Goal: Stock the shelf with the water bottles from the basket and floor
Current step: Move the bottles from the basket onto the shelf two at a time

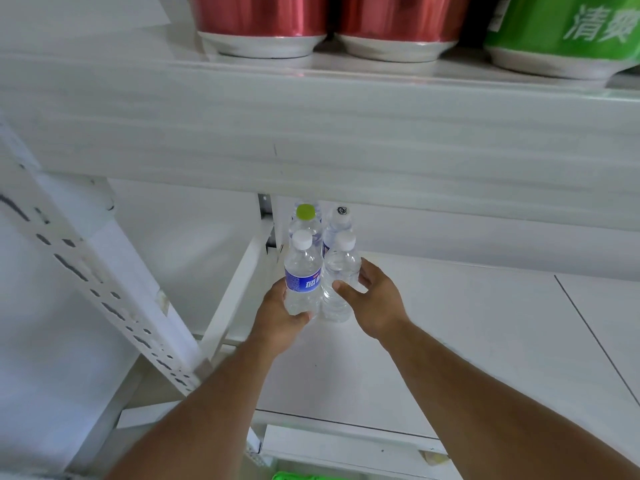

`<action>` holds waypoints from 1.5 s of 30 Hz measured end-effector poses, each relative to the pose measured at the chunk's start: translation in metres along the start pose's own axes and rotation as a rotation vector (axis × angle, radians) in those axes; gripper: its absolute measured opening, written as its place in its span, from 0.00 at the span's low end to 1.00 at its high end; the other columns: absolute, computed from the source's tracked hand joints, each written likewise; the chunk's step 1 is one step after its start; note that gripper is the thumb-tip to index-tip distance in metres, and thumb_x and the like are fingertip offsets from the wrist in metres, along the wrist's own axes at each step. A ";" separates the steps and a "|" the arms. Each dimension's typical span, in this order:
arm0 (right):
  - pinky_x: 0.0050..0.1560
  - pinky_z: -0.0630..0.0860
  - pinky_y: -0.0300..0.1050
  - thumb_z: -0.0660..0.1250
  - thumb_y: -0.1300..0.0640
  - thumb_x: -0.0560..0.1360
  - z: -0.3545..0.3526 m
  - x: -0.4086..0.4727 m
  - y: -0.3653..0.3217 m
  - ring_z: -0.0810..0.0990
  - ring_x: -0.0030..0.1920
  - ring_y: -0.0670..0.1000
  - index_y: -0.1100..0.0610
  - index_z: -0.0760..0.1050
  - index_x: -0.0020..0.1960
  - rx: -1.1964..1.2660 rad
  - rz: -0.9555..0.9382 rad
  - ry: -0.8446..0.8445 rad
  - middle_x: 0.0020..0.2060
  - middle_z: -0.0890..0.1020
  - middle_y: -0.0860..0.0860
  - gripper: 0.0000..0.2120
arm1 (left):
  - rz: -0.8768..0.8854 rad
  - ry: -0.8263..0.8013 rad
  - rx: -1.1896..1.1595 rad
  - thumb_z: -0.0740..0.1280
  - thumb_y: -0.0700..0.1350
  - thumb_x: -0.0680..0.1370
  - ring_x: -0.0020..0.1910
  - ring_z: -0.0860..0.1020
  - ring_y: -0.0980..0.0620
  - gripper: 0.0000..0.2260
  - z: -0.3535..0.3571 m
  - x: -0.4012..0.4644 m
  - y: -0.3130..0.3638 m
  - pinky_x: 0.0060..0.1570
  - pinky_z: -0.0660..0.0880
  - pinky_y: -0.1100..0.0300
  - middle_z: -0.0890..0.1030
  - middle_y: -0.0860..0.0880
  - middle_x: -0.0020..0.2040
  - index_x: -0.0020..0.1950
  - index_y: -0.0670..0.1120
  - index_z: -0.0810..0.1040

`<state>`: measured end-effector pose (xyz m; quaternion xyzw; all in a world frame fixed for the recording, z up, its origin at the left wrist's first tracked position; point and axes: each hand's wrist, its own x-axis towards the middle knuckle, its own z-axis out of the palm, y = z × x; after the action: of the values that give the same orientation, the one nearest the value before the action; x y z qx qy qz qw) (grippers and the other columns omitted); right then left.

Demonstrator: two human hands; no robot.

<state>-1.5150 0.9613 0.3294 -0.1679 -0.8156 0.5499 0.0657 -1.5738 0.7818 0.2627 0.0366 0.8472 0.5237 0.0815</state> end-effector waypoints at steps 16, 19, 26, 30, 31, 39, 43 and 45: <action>0.76 0.53 0.50 0.55 0.37 0.79 -0.001 -0.135 0.019 0.53 0.79 0.55 0.55 0.52 0.80 -0.894 0.007 -0.186 0.79 0.57 0.53 0.36 | 0.136 -0.270 0.892 0.63 0.55 0.77 0.78 0.54 0.47 0.35 -0.033 -0.135 0.018 0.72 0.62 0.49 0.51 0.50 0.81 0.80 0.53 0.49; 0.77 0.53 0.52 0.56 0.36 0.78 -0.006 -0.160 0.018 0.51 0.79 0.56 0.56 0.52 0.80 -1.012 -0.071 -0.209 0.80 0.55 0.55 0.38 | 0.163 -0.298 0.942 0.62 0.55 0.77 0.78 0.54 0.46 0.34 -0.040 -0.158 0.028 0.73 0.61 0.47 0.51 0.50 0.81 0.80 0.53 0.50; 0.74 0.60 0.54 0.60 0.38 0.78 -0.019 -0.230 0.029 0.57 0.77 0.57 0.58 0.58 0.77 -1.021 -0.138 -0.258 0.77 0.60 0.56 0.36 | 0.130 -0.299 0.927 0.63 0.55 0.76 0.77 0.57 0.47 0.34 -0.037 -0.232 0.028 0.71 0.62 0.48 0.54 0.51 0.81 0.79 0.54 0.54; 0.75 0.59 0.54 0.59 0.38 0.78 -0.028 -0.277 0.061 0.59 0.77 0.58 0.58 0.56 0.78 -0.970 -0.128 -0.340 0.77 0.60 0.57 0.36 | 0.162 -0.253 0.894 0.64 0.52 0.74 0.69 0.70 0.44 0.26 -0.018 -0.288 0.009 0.62 0.72 0.50 0.68 0.50 0.73 0.72 0.52 0.66; 0.75 0.59 0.53 0.58 0.38 0.78 -0.030 -0.289 0.073 0.59 0.76 0.58 0.58 0.56 0.78 -0.963 -0.122 -0.354 0.77 0.61 0.56 0.36 | 0.151 -0.267 0.891 0.64 0.52 0.74 0.68 0.71 0.44 0.25 -0.011 -0.303 0.001 0.60 0.73 0.50 0.70 0.50 0.72 0.71 0.51 0.67; 0.72 0.64 0.54 0.60 0.38 0.78 -0.038 -0.374 0.161 0.63 0.74 0.60 0.58 0.56 0.78 -0.836 0.061 -0.439 0.77 0.62 0.57 0.37 | -0.077 -0.454 0.824 0.66 0.54 0.75 0.71 0.69 0.45 0.32 0.036 -0.396 -0.063 0.67 0.69 0.51 0.66 0.50 0.76 0.78 0.53 0.60; 0.72 0.63 0.53 0.60 0.38 0.78 -0.033 -0.399 0.197 0.64 0.73 0.60 0.59 0.56 0.78 -0.818 0.146 -0.481 0.76 0.63 0.57 0.37 | -0.151 -0.504 0.812 0.65 0.55 0.74 0.70 0.71 0.46 0.31 0.045 -0.418 -0.096 0.65 0.71 0.52 0.68 0.51 0.75 0.77 0.55 0.61; 0.72 0.63 0.52 0.60 0.39 0.78 -0.028 -0.406 0.213 0.64 0.73 0.60 0.58 0.56 0.78 -0.814 0.199 -0.498 0.76 0.63 0.57 0.36 | -0.192 -0.531 0.808 0.64 0.55 0.74 0.71 0.70 0.45 0.32 0.048 -0.421 -0.113 0.66 0.69 0.52 0.67 0.51 0.76 0.77 0.55 0.60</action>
<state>-1.0841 0.9175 0.1764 -0.1205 -0.9354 0.2131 -0.2551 -1.1482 0.7113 0.1826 0.1191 0.9321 0.1161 0.3217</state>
